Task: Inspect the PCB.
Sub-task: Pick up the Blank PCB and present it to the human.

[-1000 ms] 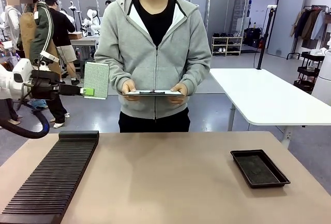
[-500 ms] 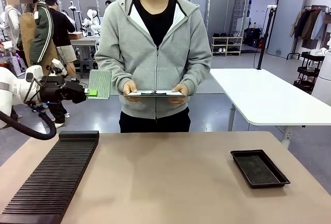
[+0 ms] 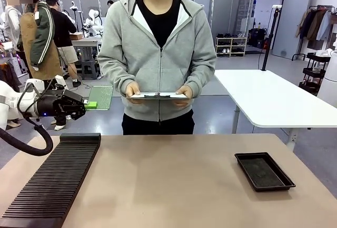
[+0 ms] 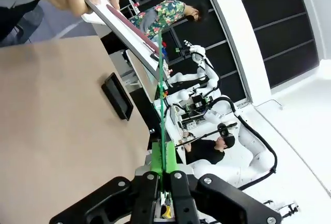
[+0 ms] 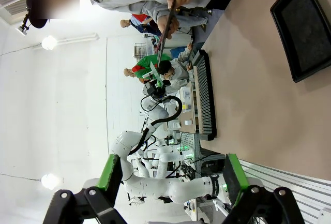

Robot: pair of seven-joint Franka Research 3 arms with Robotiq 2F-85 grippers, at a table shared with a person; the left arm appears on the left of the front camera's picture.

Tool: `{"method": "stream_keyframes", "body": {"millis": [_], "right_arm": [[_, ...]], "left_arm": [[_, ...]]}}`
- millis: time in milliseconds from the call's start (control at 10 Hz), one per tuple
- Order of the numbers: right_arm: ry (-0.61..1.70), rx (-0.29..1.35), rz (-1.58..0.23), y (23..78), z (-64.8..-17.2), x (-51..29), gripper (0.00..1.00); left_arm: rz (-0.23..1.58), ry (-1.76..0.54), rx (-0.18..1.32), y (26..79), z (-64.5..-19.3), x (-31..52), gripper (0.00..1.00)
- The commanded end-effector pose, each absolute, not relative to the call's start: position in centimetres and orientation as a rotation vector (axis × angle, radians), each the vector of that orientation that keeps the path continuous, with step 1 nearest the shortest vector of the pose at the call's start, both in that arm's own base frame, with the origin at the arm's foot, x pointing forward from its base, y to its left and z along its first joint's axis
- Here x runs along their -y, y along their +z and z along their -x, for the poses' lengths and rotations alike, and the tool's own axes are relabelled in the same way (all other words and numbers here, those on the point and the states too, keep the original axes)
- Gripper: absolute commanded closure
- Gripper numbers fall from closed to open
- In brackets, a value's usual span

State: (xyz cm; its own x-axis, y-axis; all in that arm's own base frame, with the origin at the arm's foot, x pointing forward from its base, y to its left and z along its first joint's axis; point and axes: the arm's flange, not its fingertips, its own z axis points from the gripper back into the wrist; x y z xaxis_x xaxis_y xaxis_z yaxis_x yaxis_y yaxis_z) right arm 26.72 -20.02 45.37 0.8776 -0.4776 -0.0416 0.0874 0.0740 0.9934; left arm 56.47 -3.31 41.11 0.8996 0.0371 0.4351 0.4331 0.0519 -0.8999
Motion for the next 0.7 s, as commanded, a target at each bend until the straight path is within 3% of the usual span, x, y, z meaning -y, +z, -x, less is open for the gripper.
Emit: {"method": "stream_keyframes", "body": {"millis": [0, 600], "right_arm": [[-0.431, 0.339, -1.439, 45.64, -26.62, 20.0, 0.0], [-0.431, 0.339, -1.439, 45.64, -26.62, 20.0, 0.0]], "left_arm": [[1.503, -0.33, 0.339, 41.57, -57.11, 3.66, 1.0], [1.5, -0.315, 0.378, 41.12, -56.5, 3.6, 1.0]]}}
